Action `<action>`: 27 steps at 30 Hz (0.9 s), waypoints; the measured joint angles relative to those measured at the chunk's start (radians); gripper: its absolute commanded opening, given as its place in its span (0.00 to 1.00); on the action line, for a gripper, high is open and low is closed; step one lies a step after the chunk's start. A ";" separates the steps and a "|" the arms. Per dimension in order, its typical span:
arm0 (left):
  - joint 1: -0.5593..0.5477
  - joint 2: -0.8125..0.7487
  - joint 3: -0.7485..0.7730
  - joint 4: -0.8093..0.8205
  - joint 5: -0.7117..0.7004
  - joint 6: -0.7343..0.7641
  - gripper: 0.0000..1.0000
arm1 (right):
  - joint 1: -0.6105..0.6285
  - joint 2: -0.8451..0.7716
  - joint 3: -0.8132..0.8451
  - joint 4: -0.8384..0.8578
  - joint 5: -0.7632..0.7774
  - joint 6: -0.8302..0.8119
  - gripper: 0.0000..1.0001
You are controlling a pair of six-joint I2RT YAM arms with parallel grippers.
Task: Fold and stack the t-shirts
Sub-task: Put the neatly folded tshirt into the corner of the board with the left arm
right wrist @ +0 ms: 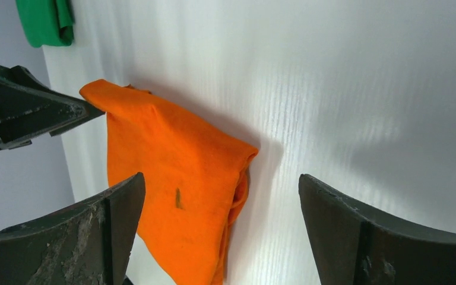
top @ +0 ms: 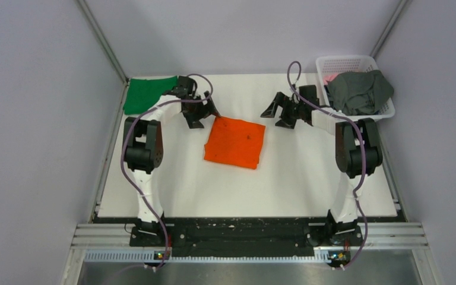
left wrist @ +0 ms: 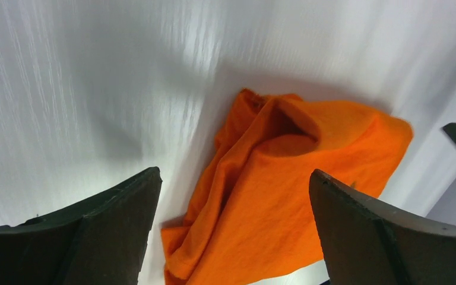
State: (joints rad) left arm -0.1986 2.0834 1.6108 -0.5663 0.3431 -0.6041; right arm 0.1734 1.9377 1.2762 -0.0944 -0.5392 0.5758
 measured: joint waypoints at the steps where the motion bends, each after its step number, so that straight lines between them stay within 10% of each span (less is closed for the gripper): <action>1: -0.003 -0.008 -0.024 -0.001 0.001 0.017 0.99 | 0.000 -0.014 -0.006 -0.004 0.011 -0.010 0.99; 9: -0.085 0.008 -0.043 -0.041 -0.024 0.130 0.85 | -0.002 -0.185 -0.119 -0.006 0.042 -0.069 0.99; 17: -0.198 0.042 -0.006 -0.089 -0.213 0.143 0.00 | -0.002 -0.244 -0.211 -0.038 0.082 -0.098 0.99; 27: -0.306 0.186 0.279 -0.306 -0.760 0.106 0.00 | -0.002 -0.343 -0.261 -0.080 0.154 -0.154 0.99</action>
State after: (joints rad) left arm -0.5049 2.2692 1.8896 -0.8722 -0.4168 -0.4980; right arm 0.1715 1.5944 1.0157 -0.1745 -0.3847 0.4217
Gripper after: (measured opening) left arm 0.059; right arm 0.985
